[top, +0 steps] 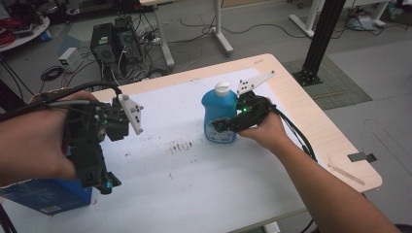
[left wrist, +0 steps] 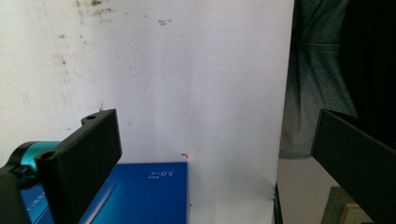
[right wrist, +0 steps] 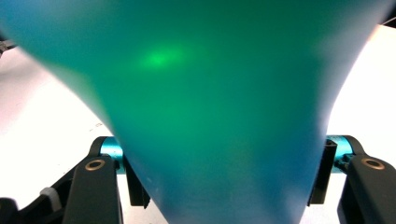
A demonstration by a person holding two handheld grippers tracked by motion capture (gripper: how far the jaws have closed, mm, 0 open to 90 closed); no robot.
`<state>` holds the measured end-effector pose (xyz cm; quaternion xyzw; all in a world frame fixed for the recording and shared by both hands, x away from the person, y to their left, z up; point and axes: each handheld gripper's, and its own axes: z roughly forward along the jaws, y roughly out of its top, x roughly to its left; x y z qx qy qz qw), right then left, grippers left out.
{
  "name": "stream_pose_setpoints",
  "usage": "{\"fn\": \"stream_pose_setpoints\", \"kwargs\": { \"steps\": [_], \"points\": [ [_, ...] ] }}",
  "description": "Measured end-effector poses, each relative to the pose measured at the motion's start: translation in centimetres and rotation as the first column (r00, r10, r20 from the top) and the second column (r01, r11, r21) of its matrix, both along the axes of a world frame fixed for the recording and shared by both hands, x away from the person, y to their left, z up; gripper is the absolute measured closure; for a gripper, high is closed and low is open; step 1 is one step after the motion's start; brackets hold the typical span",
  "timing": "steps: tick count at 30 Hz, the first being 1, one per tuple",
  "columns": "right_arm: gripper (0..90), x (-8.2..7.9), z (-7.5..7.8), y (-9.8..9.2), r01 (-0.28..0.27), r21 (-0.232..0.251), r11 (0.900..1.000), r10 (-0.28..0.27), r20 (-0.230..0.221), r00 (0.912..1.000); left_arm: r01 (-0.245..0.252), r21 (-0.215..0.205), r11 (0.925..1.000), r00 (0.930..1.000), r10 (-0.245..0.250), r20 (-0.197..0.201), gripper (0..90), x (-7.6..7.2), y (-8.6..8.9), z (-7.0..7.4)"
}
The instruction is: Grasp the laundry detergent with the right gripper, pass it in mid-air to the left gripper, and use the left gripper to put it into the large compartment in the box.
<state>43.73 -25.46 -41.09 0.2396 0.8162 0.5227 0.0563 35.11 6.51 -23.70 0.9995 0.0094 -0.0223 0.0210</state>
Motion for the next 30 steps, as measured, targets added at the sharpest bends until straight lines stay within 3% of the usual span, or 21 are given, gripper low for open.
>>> {"fn": "stream_pose_setpoints", "kwargs": {
  "steps": [9, 11, 12, 18, 30],
  "points": [
    [40.8, -0.1, 0.0, 0.0, -0.004, -0.014, 1.0, 0.004, 0.037, 0.9993, 0.0, 0.004, 1.0, 1.0, 0.0, -0.001, 1.7, 0.1, 0.0, -0.1],
    [42.5, -0.2, 0.0, 0.0, -0.009, -0.022, 1.0, 0.01, 0.058, 0.9983, -0.006, 0.004, 1.0, 1.0, 0.006, -0.001, 1.7, 0.2, 0.0, -0.2],
    [44.5, -0.3, 0.1, 0.0, -0.013, -0.037, 0.999, 0.016, 0.093, 0.9955, -0.008, 0.008, 0.9999, 1.0, 0.008, -0.005, 1.7, 0.2, 0.0, -0.3],
    [46.1, -0.7, 0.4, 0.4, -0.008, -0.07, 0.997, 0.017, 0.13, 0.9913, -0.007, 0.006, 1.0, 1.0, 0.007, -0.005, 1.7, 0.3, -0.1, -0.3],
    [46.4, -2.6, 2.2, 1.4, -0.063, -0.057, 0.996, 0.071, 0.152, 0.9858, -0.009, -0.012, 0.9999, 0.9999, 0.009, -0.003, 1.7, 0.1, -0.1, -0.1]
  ]
}}
